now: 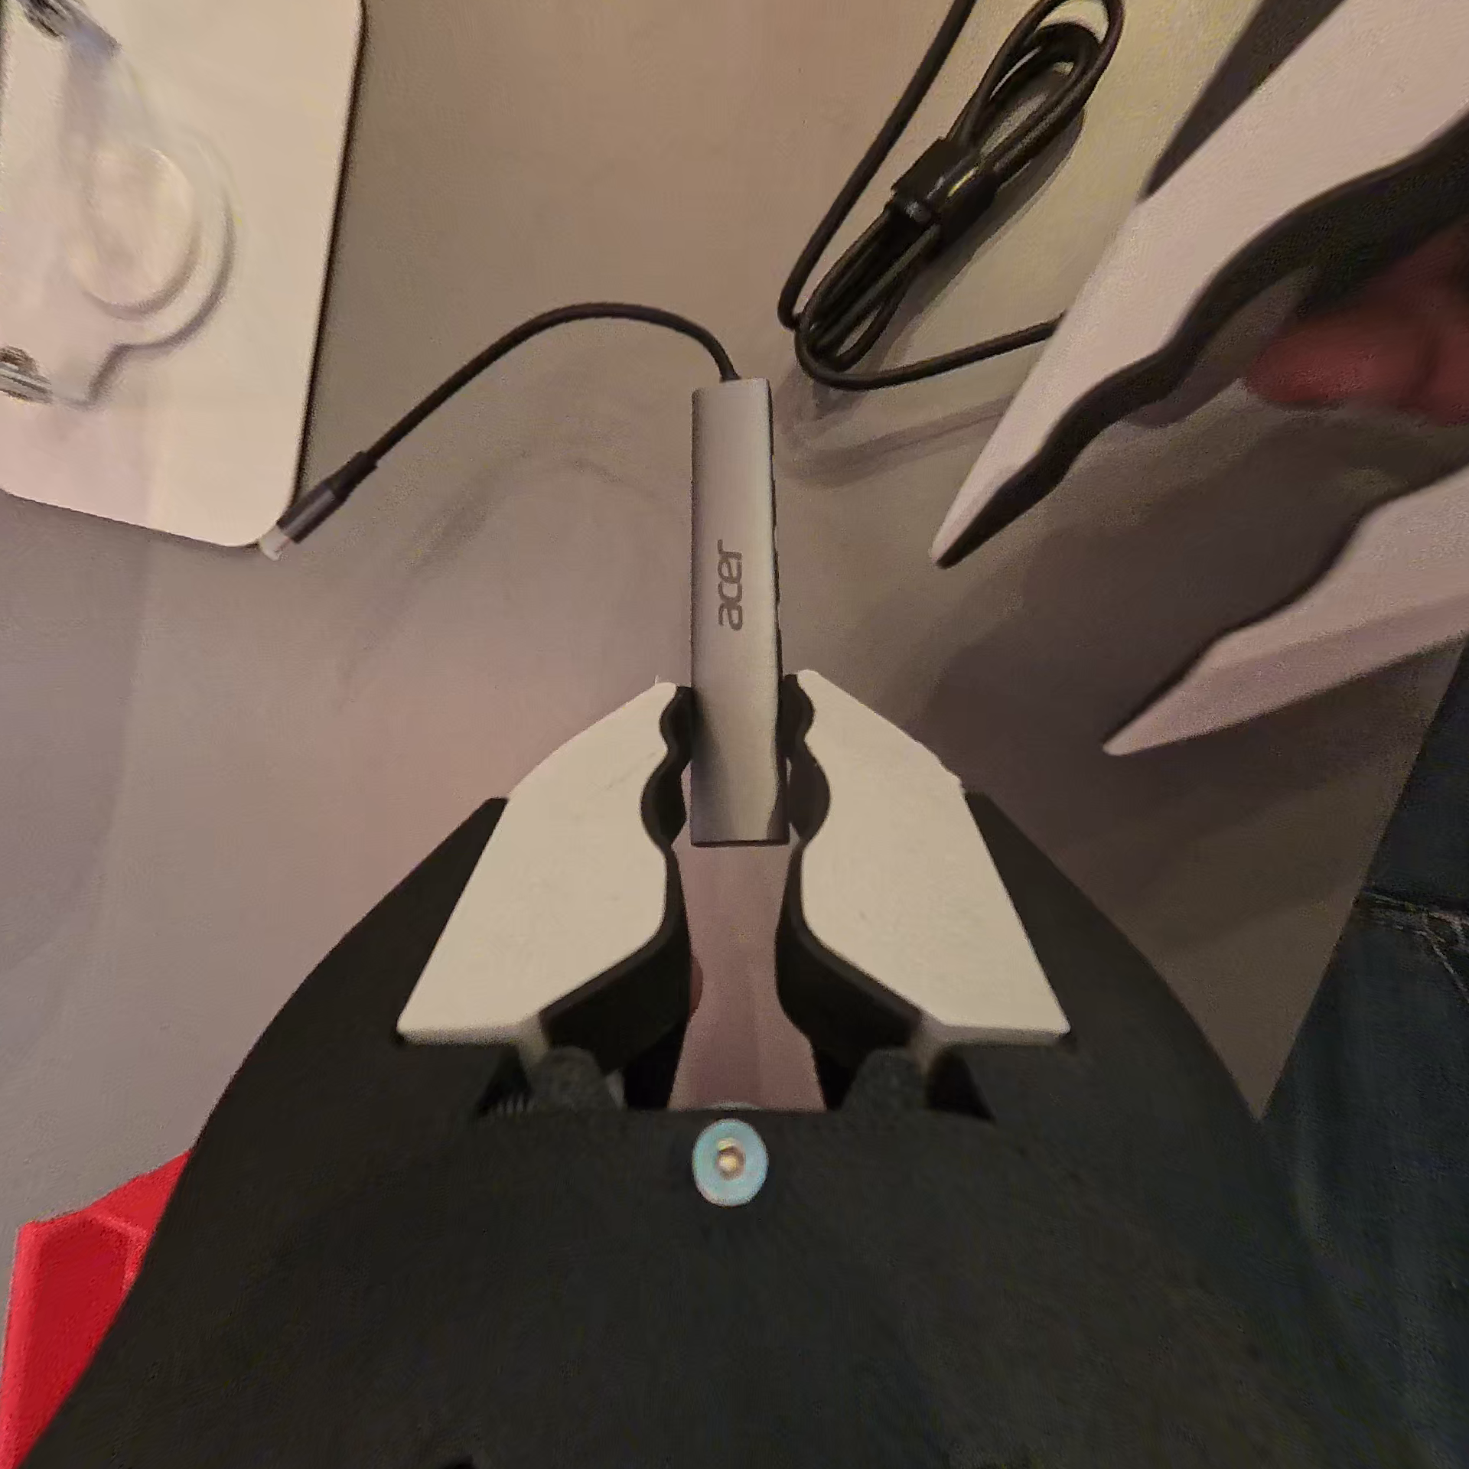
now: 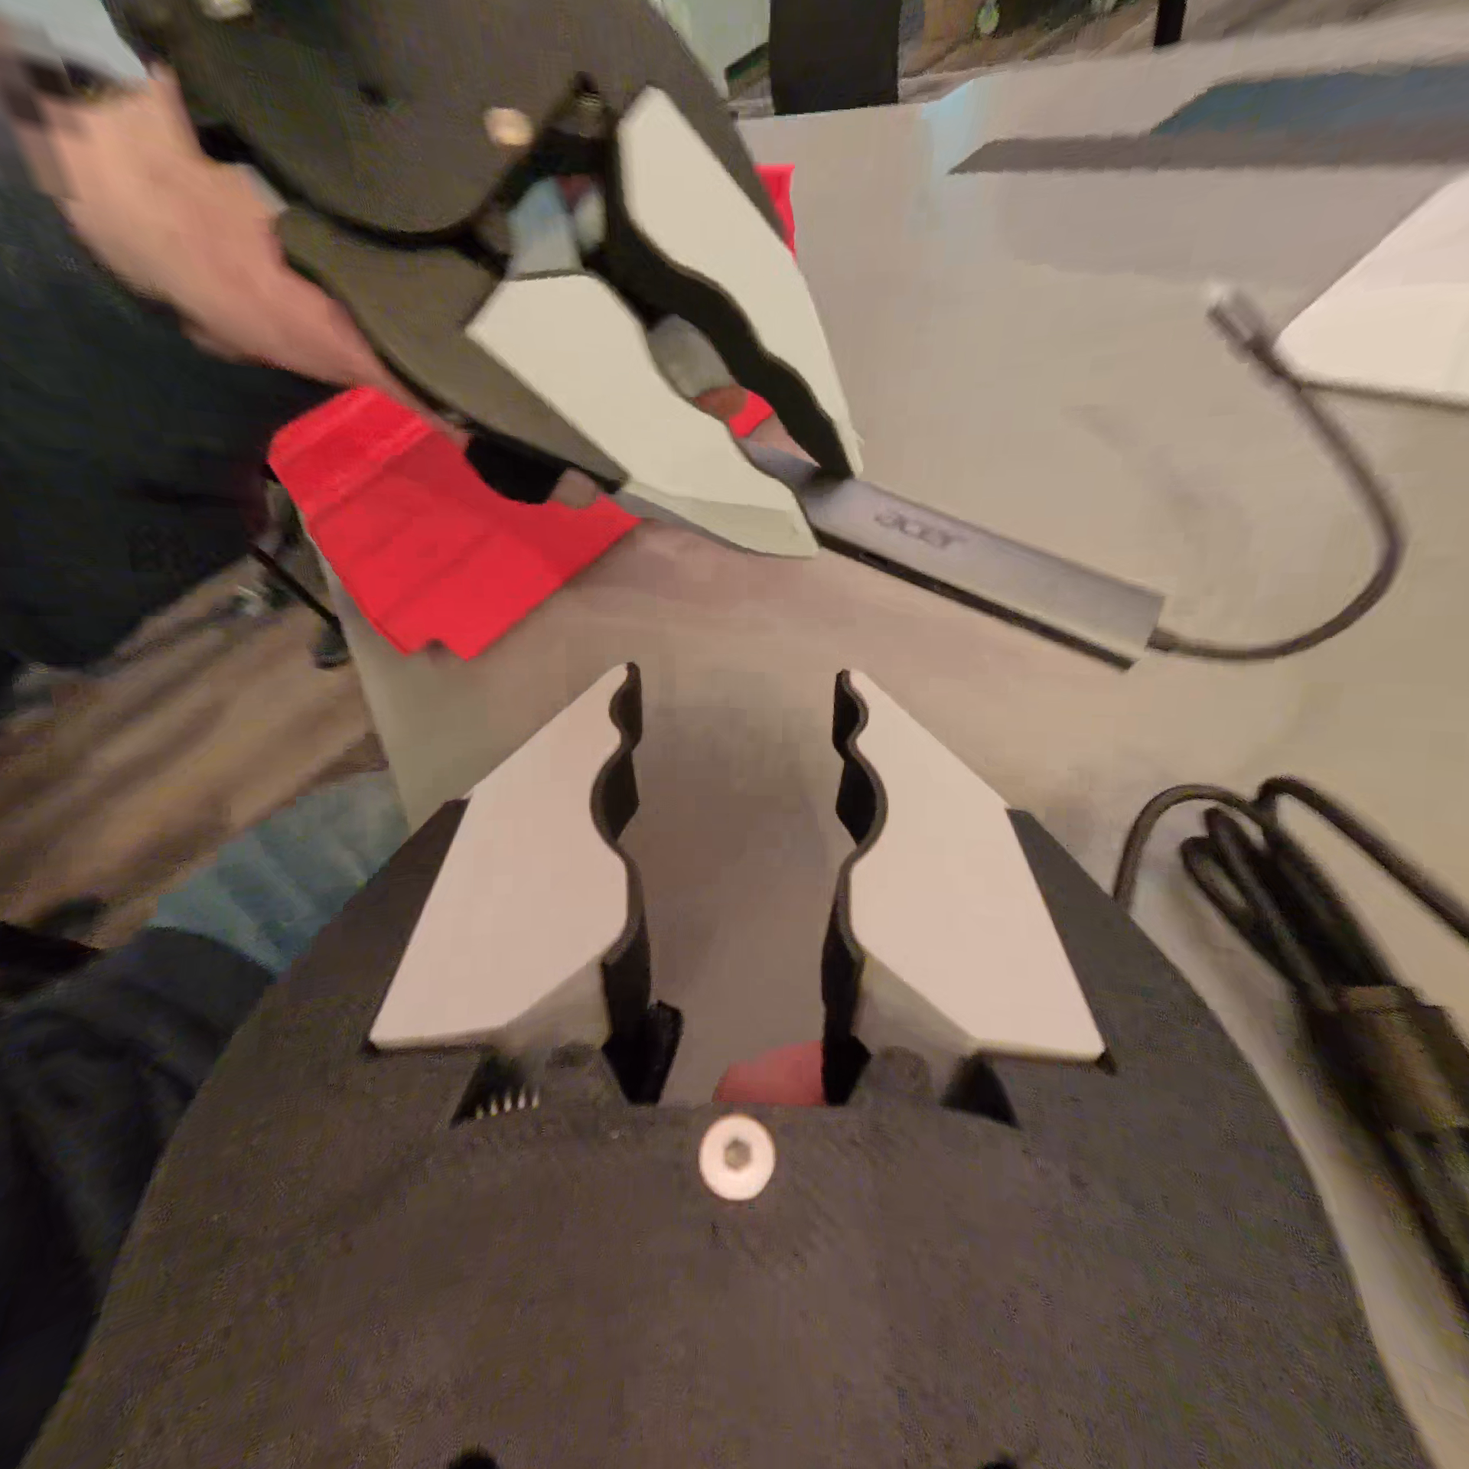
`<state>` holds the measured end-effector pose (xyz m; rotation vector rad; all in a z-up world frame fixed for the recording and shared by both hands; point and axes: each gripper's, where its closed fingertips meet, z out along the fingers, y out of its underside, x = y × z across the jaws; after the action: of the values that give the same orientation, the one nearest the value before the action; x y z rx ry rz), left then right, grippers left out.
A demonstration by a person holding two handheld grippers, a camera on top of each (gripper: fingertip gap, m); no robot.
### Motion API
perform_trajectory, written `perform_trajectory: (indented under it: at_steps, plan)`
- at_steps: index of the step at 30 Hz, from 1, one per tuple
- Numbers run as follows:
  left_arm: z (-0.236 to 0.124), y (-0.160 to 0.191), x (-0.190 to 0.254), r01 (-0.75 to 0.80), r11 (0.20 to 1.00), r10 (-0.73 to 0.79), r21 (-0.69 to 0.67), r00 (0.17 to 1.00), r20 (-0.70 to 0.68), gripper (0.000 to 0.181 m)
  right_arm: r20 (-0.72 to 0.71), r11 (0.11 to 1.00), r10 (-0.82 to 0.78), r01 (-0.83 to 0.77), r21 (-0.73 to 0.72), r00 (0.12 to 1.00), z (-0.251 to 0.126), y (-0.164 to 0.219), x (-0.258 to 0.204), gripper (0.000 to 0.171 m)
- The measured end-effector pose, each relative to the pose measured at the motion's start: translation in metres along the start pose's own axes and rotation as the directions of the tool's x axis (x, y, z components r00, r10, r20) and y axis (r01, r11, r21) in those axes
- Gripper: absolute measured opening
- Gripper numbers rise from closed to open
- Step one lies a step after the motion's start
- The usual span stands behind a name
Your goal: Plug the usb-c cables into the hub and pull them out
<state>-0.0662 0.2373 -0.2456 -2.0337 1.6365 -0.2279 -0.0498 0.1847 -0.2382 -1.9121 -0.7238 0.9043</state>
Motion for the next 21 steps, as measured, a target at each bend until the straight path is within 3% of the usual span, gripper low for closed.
perform_trajectory:
  at_steps: [3, 6, 10, 16, 19, 21]
  plan:
    - [-0.015, -0.005, 0.008, 0.007, 0.998, -0.009, 0.058, 0.999, 0.038, 0.021, 0.059, 0.989, 0.146, -0.147, 0.015, 0.988, 0.003, 0.001, 0.001, 0.046]
    - [-0.026, -0.009, 0.018, -0.005, 0.995, -0.003, 0.1, 0.997, 0.08, 0.021, 0.122, 0.967, 0.214, -0.228, 0.117, 0.969, -0.001, -0.013, 0.0, 0.046]
    - [-0.037, -0.016, 0.029, -0.034, 0.985, 0.009, 0.167, 0.989, 0.146, 0.02, 0.257, 0.889, 0.338, -0.397, 0.229, 0.905, -0.013, -0.035, 0.0, 0.041]
    - [-0.051, -0.03, 0.038, -0.105, 0.944, 0.03, 0.311, 0.971, 0.236, 0.021, 0.304, 0.855, 0.352, -0.436, 0.282, 0.886, -0.023, -0.044, 0.003, 0.013]
    - [-0.055, -0.034, 0.04, -0.114, 0.927, 0.012, 0.357, 0.961, 0.275, 0.02, 0.314, 0.858, 0.336, -0.426, 0.286, 0.888, -0.027, -0.047, 0.002, 0.016]
    - [-0.056, -0.036, 0.04, -0.126, 0.918, 0.005, 0.375, 0.951, 0.31, 0.021, 0.332, 0.85, 0.363, -0.456, 0.265, 0.87, -0.025, -0.046, 0.001, 0.027]
